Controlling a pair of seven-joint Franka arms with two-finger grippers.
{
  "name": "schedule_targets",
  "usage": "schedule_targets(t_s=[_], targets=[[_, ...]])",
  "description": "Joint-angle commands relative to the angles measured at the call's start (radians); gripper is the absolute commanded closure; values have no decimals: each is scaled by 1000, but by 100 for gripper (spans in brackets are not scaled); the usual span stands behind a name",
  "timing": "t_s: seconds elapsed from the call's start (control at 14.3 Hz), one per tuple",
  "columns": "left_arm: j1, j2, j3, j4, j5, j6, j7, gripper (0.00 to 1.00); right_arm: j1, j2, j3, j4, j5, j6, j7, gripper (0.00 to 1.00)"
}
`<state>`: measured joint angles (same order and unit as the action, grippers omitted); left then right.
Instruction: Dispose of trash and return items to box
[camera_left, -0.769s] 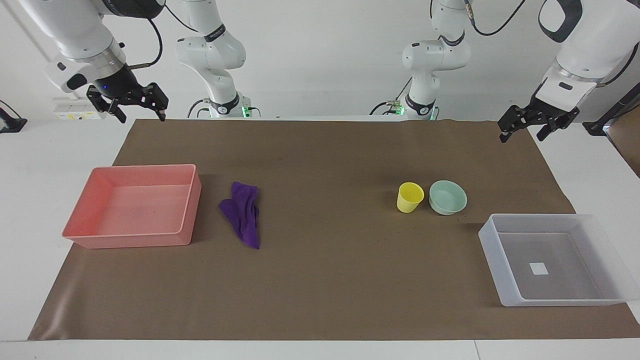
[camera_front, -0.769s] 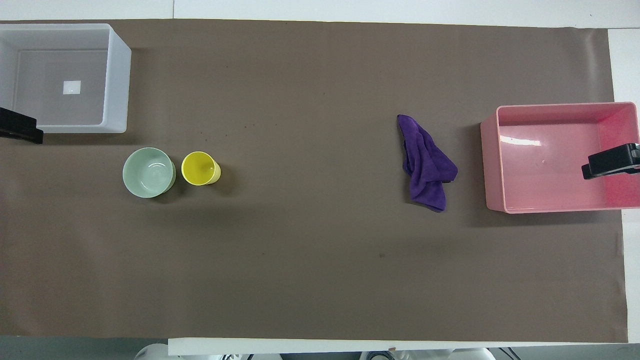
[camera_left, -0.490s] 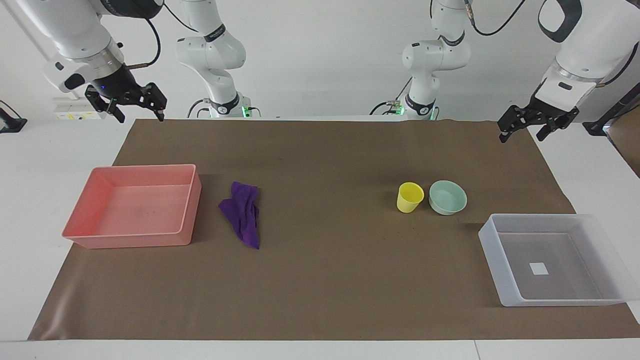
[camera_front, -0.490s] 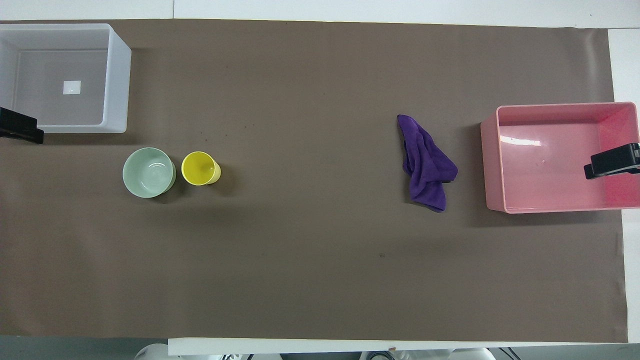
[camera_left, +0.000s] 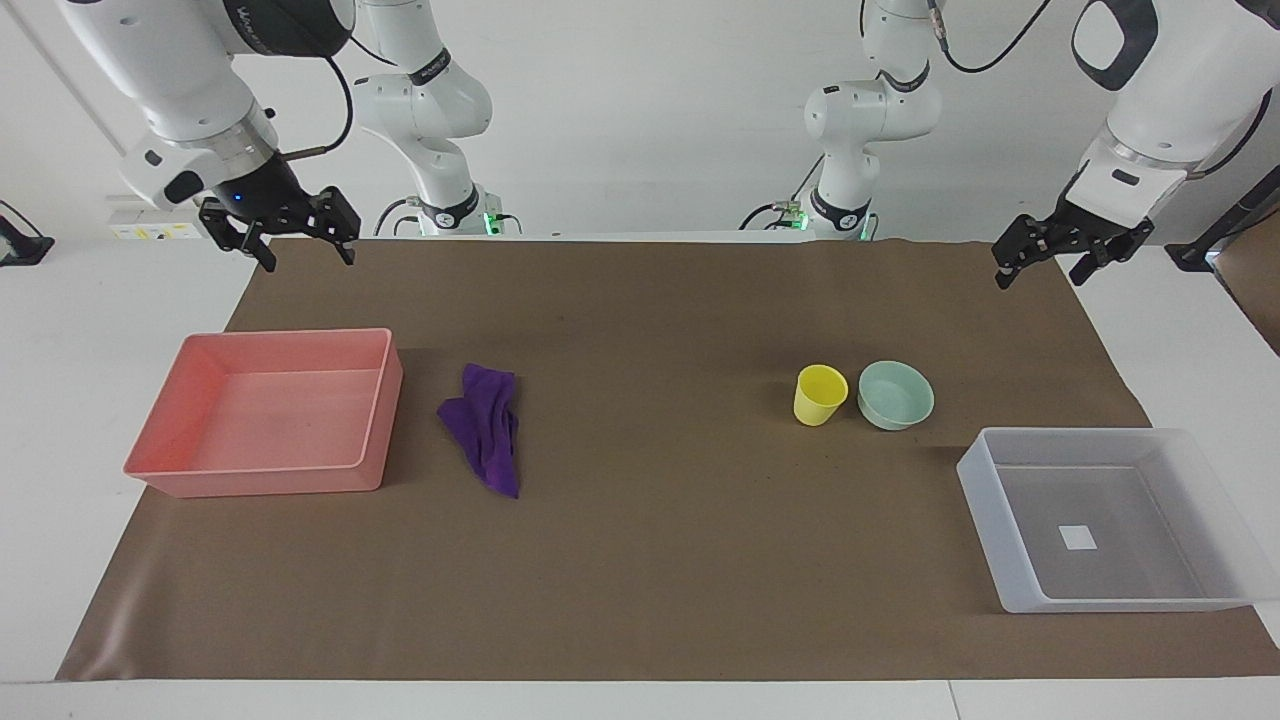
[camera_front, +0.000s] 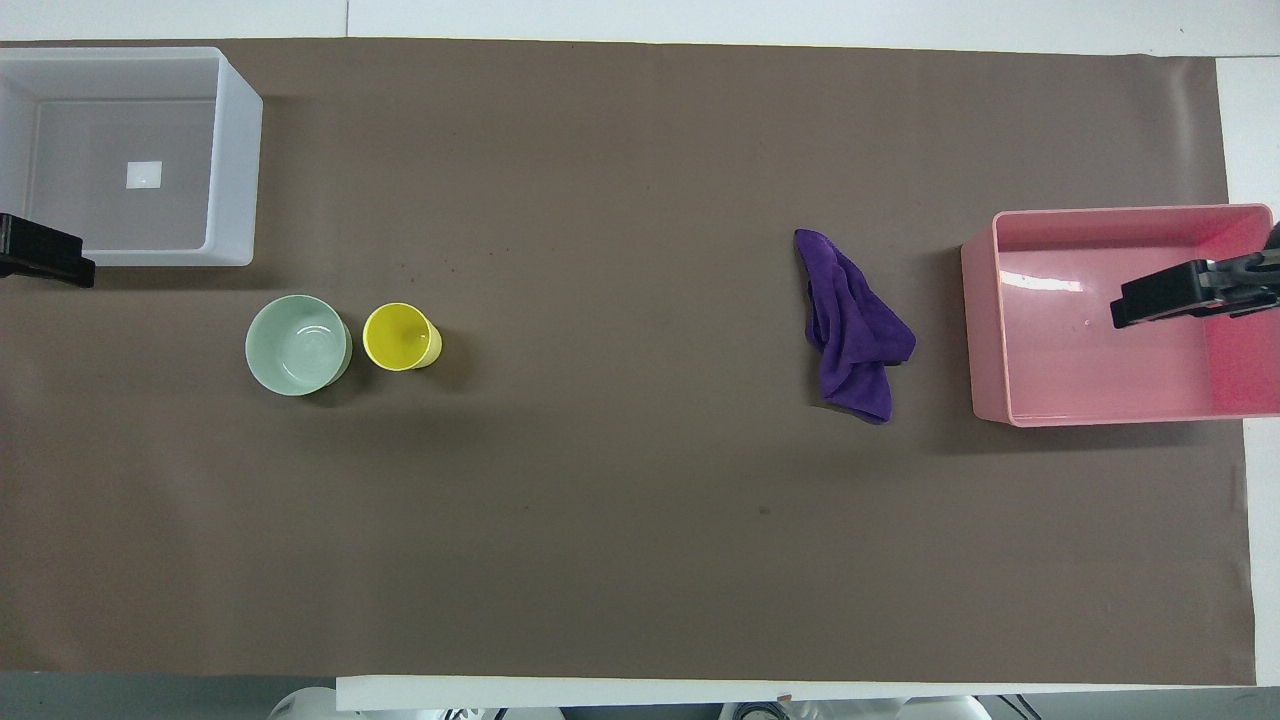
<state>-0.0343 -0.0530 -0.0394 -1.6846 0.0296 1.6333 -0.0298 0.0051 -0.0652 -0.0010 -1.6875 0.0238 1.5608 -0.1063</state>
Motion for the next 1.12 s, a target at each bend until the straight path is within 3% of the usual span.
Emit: schedule_targets(t_s=[0.0, 0.35, 0.7, 0.77, 0.84, 0.91, 1.05], targets=[[-27, -64, 4, -240, -4, 221, -125, 0, 61, 57, 7, -17, 8, 79, 16, 0], [-39, -5, 3, -519, -5, 554, -211, 0, 179, 120, 6, -167, 7, 327, 114, 0], [-38, 67, 3, -667, -5, 749, -217, 0, 229, 209, 6, -299, 5, 571, 131, 0], [-39, 90, 3, -675, -5, 792, -228, 12, 236, 218, 6, -328, 5, 599, 131, 0], [-45, 107, 3, -676, -5, 818, -270, 71, 237, 222, 6, -360, 4, 637, 131, 0], [-59, 117, 3, -673, -5, 829, -274, 100, 237, 232, 6, -389, 4, 680, 131, 1], [-59, 131, 4, -667, -5, 830, -274, 100, 248, 255, 6, -426, 4, 723, 152, 4]])
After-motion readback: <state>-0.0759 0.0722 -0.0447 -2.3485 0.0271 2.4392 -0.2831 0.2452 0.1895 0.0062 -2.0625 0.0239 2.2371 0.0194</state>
